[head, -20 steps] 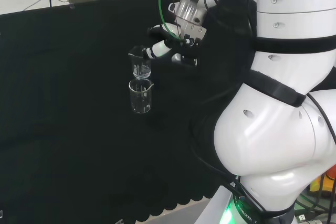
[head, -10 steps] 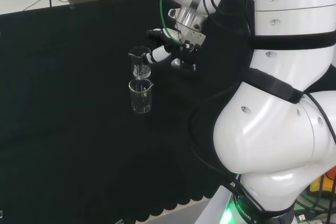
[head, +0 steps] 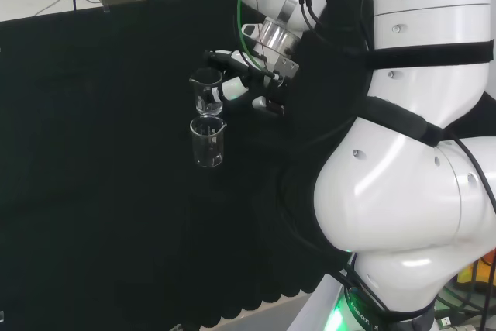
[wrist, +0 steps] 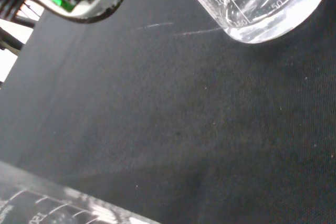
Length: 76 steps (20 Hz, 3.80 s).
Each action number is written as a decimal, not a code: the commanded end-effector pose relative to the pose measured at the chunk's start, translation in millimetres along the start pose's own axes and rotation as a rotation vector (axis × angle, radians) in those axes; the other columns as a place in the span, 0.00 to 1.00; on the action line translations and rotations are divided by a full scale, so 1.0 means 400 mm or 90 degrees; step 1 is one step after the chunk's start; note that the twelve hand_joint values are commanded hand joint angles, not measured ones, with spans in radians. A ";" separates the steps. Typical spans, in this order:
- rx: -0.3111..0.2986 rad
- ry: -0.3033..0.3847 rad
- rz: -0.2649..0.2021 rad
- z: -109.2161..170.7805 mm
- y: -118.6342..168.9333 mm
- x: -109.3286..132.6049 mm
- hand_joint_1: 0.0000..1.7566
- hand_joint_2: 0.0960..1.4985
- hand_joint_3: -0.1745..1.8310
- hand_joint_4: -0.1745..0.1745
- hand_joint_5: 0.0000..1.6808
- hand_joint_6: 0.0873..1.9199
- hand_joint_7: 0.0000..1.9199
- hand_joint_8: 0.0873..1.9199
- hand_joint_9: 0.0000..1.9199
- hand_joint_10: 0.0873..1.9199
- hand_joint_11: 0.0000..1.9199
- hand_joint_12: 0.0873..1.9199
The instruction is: Pick up the beaker on the right.
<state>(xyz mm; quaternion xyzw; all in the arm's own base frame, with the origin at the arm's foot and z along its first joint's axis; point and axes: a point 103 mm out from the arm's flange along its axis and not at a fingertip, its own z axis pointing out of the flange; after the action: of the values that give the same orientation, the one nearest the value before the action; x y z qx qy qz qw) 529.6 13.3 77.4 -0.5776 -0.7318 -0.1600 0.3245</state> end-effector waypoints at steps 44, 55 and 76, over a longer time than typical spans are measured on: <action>-0.120 0.094 0.021 0.069 0.081 0.008 0.55 0.27 0.45 0.41 0.21 0.28 0.16 0.35 0.26 0.28 0.04 0.70; -0.137 0.111 0.038 0.089 0.096 0.003 0.55 0.27 0.44 0.39 0.21 0.30 0.17 0.36 0.27 0.29 0.05 0.70; -0.138 0.090 0.078 0.088 0.105 0.003 0.67 0.51 0.29 0.21 0.68 0.36 0.47 0.30 0.56 0.17 0.49 0.50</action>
<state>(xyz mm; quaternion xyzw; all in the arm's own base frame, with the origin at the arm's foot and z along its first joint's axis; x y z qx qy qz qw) 557.0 48.4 42.9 -0.6104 -0.6556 -0.2876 0.3390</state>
